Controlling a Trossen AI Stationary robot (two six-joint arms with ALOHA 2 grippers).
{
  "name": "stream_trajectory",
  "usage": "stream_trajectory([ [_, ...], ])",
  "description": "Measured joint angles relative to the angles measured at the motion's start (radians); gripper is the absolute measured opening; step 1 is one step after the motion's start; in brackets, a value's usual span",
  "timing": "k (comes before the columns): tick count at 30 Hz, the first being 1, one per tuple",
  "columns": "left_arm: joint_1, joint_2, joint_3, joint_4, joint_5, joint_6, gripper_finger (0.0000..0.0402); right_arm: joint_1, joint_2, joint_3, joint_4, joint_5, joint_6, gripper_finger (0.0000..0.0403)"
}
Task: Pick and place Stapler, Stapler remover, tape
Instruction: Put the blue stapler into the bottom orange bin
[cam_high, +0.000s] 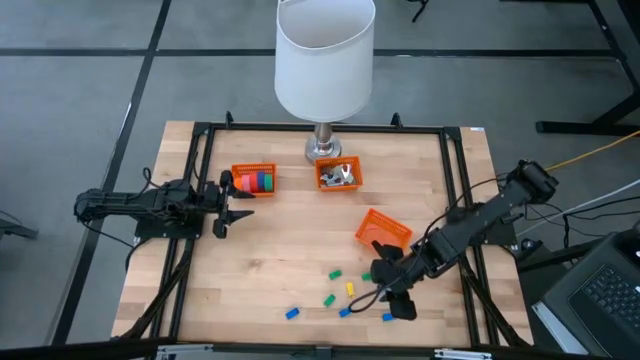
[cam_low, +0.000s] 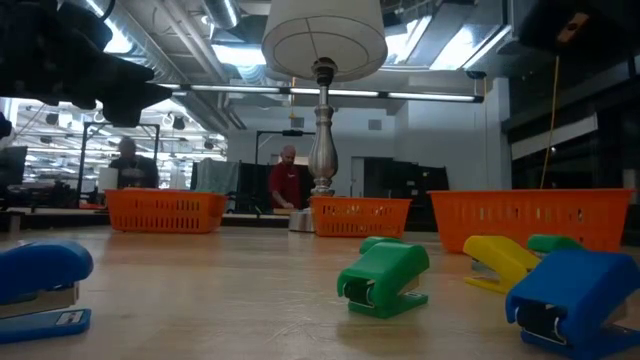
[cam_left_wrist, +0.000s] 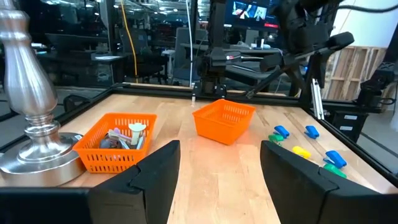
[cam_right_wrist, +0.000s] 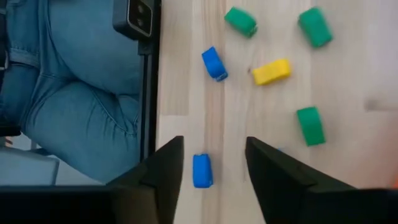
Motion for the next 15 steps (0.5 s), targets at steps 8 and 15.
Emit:
stream_trajectory([
  [8, 0.000, 0.000, 0.000, 0.000, 0.000, 0.000, 0.0219, 0.039, 0.096, 0.000, -0.003, 0.000, -0.085, 0.0237],
  [15, 0.000, 0.000, 0.000, 0.000, -0.001, 0.000, 0.0219, 0.038, 0.198, 0.000, -0.097, 0.001, -0.219, 0.0227],
])
